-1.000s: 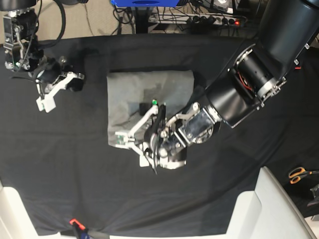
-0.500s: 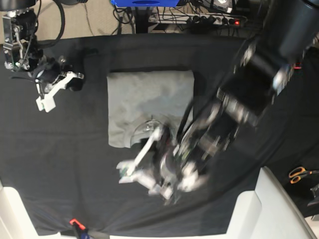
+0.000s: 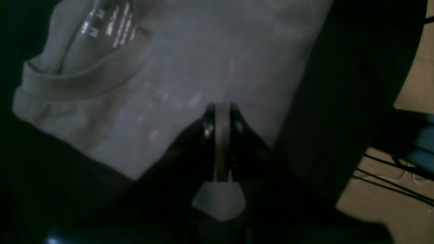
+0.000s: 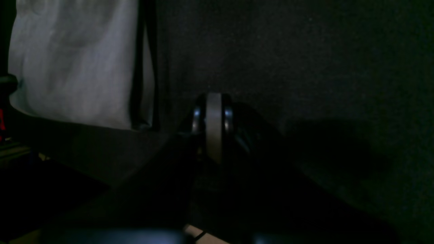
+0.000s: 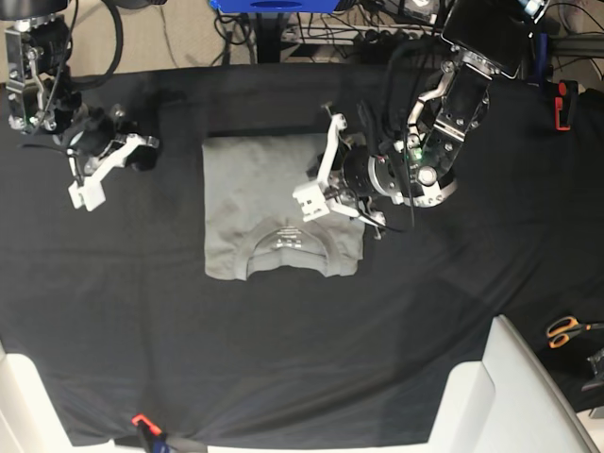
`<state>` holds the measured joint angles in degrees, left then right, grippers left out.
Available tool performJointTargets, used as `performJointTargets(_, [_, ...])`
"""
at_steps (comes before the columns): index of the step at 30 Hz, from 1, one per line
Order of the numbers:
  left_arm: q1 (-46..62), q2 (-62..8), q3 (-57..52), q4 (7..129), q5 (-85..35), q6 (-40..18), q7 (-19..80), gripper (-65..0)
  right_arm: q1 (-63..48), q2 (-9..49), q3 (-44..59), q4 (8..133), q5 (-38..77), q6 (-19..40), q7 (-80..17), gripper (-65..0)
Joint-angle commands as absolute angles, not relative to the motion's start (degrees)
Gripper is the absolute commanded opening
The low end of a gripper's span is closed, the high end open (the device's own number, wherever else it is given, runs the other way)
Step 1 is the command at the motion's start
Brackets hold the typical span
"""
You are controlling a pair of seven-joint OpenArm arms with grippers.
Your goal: Fold the T-shirt properly
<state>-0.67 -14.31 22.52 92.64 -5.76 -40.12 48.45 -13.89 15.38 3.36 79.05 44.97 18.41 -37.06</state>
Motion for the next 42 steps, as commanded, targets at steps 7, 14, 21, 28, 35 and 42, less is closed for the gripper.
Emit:
performJointTargets(7, [1.2, -15.0, 21.7, 88.5, -6.0, -40.0, 47.1, -65.0, -14.8, 16.1, 3.6, 79.8, 45.8, 18.9, -36.4, -65.0])
performJointTargets(14, [2.9, -14.8, 21.5, 83.4, 0.4, -40.0, 40.8, -65.0, -15.3, 16.1, 3.6, 80.1, 45.8, 18.9, -36.2, -65.0])
performJointTargets(21, [3.2, -14.6, 15.4, 95.1, 1.2, -40.0, 41.2, -65.0, -15.4, 15.9, 2.6, 82.3, 45.8, 19.0, -36.4, -65.0])
performJointTargets(28, [9.0, -16.0, -3.4, 100.6, 1.3, -40.0, 48.0, -65.0, -14.3, 17.9, -8.2, 92.3, 45.8, 18.7, -36.3, -65.0])
performJointTargets(35, [22.4, -16.4, -22.5, 94.5, 0.9, -40.0, 40.6, -65.0, -10.2, 17.6, -15.9, 92.7, 45.8, 18.6, -36.1, -65.0])
performJointTargets(42, [28.7, -14.3, -27.9, 90.8, 0.7, -40.0, 30.3, -65.0, -7.1, 17.2, -18.2, 84.7, 45.8, 18.9, -33.6, -65.0])
